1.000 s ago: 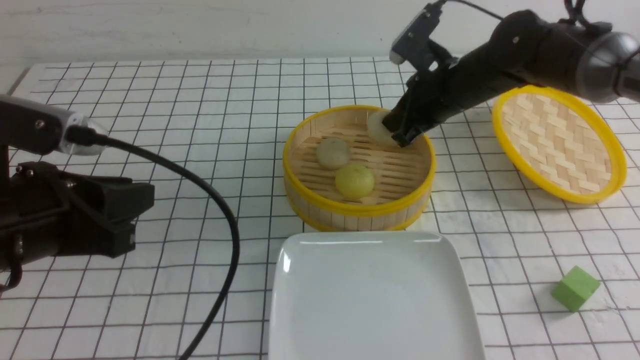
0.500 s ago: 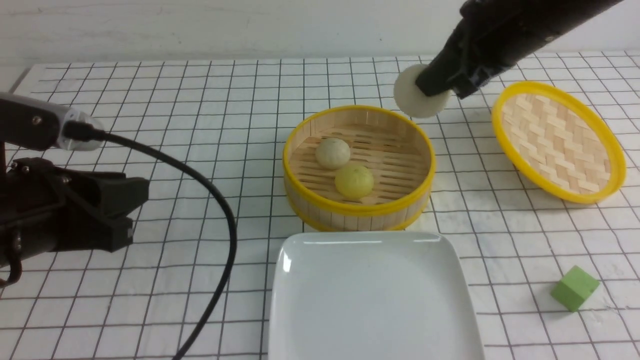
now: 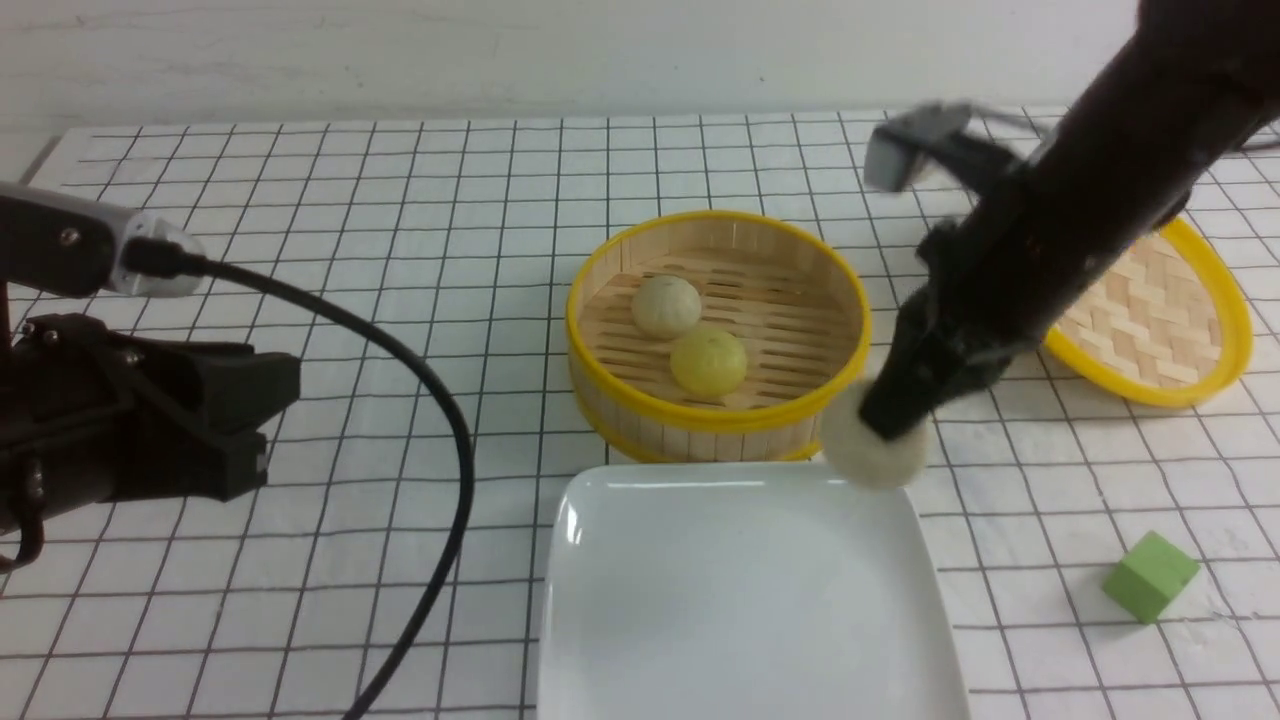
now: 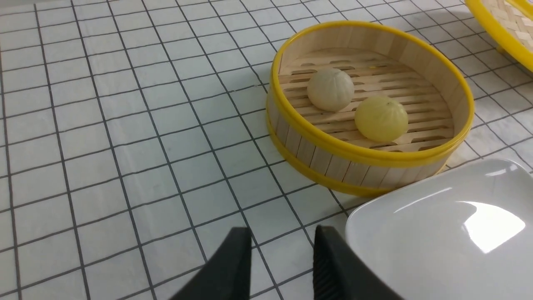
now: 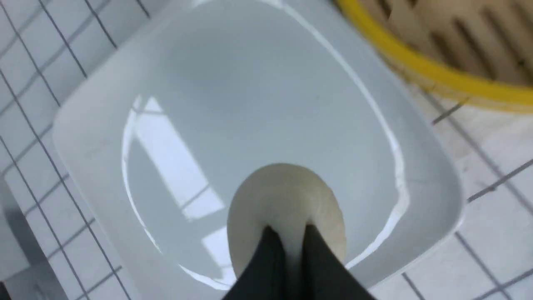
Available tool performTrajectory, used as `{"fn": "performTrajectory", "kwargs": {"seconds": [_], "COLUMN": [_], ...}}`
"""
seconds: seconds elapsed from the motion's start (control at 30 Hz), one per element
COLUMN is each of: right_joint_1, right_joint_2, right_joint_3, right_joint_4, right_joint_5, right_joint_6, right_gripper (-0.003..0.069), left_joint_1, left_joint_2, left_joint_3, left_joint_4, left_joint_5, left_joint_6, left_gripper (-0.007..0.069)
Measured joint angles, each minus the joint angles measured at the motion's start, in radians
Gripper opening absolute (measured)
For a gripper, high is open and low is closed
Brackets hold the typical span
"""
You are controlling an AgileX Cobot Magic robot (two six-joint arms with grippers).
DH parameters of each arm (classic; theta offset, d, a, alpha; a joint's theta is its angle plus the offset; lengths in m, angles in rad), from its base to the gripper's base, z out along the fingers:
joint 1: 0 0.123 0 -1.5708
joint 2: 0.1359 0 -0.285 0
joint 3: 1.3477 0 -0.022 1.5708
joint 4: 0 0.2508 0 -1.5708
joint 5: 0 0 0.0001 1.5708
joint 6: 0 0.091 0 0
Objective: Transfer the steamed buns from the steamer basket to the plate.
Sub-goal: Use the right arm to put the steamed stuffed bun into the plate
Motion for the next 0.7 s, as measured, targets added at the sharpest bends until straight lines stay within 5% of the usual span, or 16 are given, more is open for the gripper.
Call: {"fn": "performTrajectory", "kwargs": {"seconds": [0.5, 0.63, 0.7], "right_joint_1": [0.0, 0.0, 0.0], "right_joint_2": [0.145, 0.145, 0.145], "right_joint_3": [0.065, 0.065, 0.065], "right_joint_4": [0.008, 0.008, 0.008], "right_joint_5": [-0.151, -0.143, -0.143], "right_joint_6": [-0.108, -0.108, -0.108], "right_gripper": [0.0029, 0.0094, 0.0217], "left_joint_1": [0.0, 0.0, 0.0], "left_joint_2": [0.0, 0.0, 0.0], "left_joint_3": [0.0, 0.0, 0.0], "left_joint_4": [-0.001, -0.001, -0.001], "left_joint_5": [0.012, 0.012, 0.012], "left_joint_6": [0.0, 0.0, 0.0], "left_gripper": [0.0244, 0.0244, 0.0244]}}
